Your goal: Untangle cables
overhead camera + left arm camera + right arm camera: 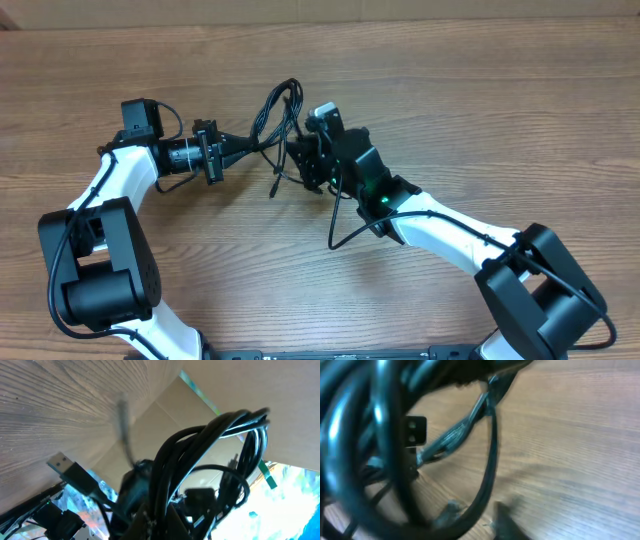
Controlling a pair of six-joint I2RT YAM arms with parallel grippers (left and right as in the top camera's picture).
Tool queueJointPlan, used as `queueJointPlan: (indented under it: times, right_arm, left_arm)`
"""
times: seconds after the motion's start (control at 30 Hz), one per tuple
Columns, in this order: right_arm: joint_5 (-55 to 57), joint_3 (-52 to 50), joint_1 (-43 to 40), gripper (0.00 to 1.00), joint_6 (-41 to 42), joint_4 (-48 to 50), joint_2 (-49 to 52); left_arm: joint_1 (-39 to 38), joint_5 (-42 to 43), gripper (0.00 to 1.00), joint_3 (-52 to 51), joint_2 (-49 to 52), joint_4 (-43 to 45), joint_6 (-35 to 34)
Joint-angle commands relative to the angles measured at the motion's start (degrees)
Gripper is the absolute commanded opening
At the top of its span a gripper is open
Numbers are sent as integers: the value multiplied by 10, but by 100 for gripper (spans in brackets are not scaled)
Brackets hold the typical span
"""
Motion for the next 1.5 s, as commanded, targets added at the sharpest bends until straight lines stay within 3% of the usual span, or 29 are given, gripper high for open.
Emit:
queueJointPlan:
  times: [0.0, 0.17, 0.33, 0.47, 0.67, 1.33, 1.47]
  right_arm:
    - [-38, 1, 2, 4, 2, -9, 5]
    - [-99, 1, 1, 4, 4, -12, -2]
    - [-99, 1, -11, 4, 12, -63, -41]
    - [-105, 1, -37, 4, 68, -133, -79]
    - [-235, 1, -70, 4, 68, -146, -90]
    - [-432, 2, -149, 4, 49, -147, -97]
    - [-453, 2, -153, 8, 49, -165, -97]
  left_arm:
    - [-1, 26, 4, 5, -6, 5, -1]
    - [-1, 22, 4, 5, -6, 21, 41]
    - [-1, 20, 4, 5, -6, 89, 188]
    - [-1, 22, 4, 5, -6, 131, 282]
    - [-2, 23, 4, 5, -6, 142, 348]
    - [-24, 79, 4, 5, -6, 142, 607]
    - [-24, 80, 4, 5, -6, 137, 627]
